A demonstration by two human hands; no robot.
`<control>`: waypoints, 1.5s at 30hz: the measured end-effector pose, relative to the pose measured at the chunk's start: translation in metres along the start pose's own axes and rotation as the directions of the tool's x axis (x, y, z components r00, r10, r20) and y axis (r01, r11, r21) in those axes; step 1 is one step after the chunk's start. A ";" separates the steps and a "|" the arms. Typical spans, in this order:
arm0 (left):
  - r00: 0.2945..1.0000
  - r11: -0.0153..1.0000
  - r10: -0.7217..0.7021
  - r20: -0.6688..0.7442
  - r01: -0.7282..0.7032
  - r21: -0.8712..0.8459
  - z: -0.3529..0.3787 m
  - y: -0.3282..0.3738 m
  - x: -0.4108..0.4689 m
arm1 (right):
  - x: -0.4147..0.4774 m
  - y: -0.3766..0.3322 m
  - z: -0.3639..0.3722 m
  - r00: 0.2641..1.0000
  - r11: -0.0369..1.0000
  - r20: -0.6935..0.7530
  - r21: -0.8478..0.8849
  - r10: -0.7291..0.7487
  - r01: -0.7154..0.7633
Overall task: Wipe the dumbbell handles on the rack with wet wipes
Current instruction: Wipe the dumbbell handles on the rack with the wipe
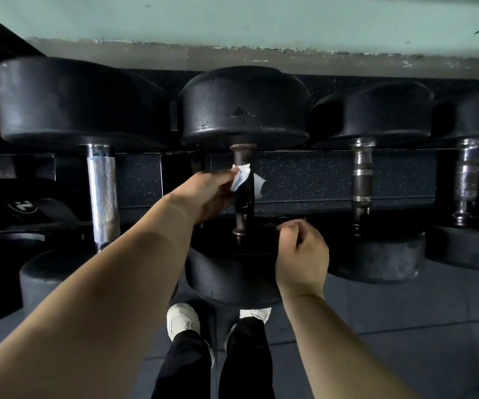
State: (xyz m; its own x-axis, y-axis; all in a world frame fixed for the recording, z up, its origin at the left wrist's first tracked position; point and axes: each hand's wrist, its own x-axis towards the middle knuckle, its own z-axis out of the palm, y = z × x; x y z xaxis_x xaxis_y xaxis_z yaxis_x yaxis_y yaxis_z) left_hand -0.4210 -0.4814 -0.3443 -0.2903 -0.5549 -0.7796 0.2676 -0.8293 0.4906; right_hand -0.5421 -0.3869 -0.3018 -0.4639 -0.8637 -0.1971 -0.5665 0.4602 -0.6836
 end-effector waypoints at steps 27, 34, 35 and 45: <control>0.985 0.964 0.146 -0.094 -0.120 0.236 0.004 0.007 -0.007 | -0.001 0.001 0.000 0.999 1.000 0.025 -0.001 0.031 -0.031; 0.990 0.891 0.123 -0.061 -0.083 0.446 -0.010 -0.012 -0.014 | 0.000 0.000 0.000 1.000 1.000 0.009 -0.003 0.010 -0.010; 0.983 0.860 0.142 -0.118 -0.064 0.506 -0.011 -0.017 -0.018 | 0.000 0.000 0.000 1.000 1.000 0.003 -0.008 0.004 -0.004; 0.837 0.754 0.484 -0.255 -0.251 0.606 0.015 0.013 -0.014 | -0.001 0.001 -0.001 0.999 1.000 0.025 -0.009 0.021 -0.021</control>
State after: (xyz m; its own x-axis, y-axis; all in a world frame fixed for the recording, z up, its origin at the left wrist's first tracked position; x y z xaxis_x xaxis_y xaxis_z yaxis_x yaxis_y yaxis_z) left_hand -0.4276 -0.4852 -0.3211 0.1213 -0.8490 -0.5142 -0.2822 -0.5262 0.8022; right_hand -0.5431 -0.3852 -0.3013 -0.4582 -0.8589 -0.2290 -0.5630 0.4798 -0.6730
